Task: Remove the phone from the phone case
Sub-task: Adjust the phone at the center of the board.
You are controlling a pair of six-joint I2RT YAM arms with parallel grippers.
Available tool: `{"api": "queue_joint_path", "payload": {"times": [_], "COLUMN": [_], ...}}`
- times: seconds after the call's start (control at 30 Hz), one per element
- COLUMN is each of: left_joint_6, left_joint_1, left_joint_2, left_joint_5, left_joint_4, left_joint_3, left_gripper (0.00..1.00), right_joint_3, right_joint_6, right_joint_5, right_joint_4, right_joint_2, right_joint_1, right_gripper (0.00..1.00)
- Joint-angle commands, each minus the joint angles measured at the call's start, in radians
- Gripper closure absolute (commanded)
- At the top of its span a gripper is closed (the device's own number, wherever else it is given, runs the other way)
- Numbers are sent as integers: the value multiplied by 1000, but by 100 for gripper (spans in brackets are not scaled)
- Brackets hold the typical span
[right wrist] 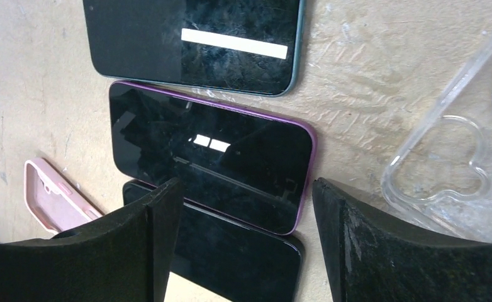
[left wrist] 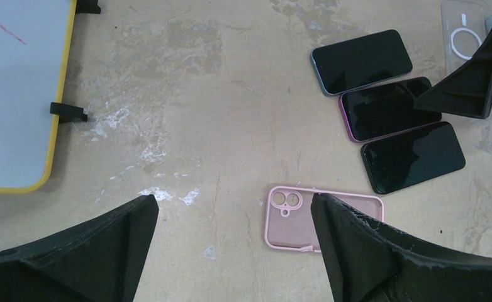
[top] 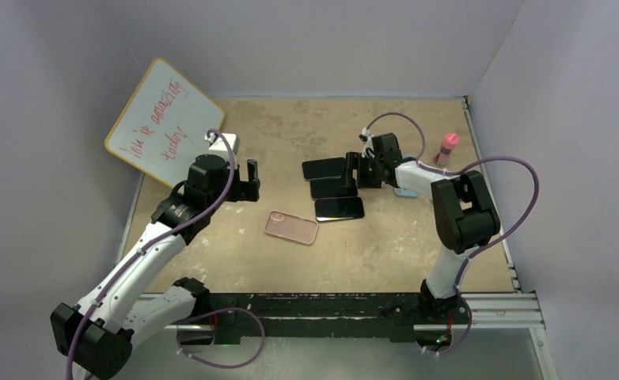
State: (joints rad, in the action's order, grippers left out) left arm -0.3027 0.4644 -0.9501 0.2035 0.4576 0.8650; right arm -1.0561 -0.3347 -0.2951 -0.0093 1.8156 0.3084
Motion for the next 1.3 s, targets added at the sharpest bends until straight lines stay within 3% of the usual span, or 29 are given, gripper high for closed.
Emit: {"api": "queue_joint_path", "payload": {"times": [0.0,0.37,0.63,0.87,1.27], "left_joint_6": [4,2,1,-2,-12], "left_joint_1": [-13,-16,-17,-18,-21], "left_joint_2": [1,3,6,5,5], "left_joint_5": [-13,-10,-19,-34,-41], "left_joint_4": [-30,-27,-28,-26,-29], "left_joint_3": [-7,-7,-8,-14,-18], "left_gripper": [2,2,2,2,2], "right_joint_3": [-38,-68,55,182,294], "right_joint_6": [18,4,-34,-64,-157], "right_joint_5": [-54,-42,105,137,16], "right_joint_4": [-8,-35,-58,-66,32], "right_joint_2": [21,1,-157,-239,-255], "right_joint_1": [18,28,17,17,36], "right_gripper": [24,23,21,21,23]}}
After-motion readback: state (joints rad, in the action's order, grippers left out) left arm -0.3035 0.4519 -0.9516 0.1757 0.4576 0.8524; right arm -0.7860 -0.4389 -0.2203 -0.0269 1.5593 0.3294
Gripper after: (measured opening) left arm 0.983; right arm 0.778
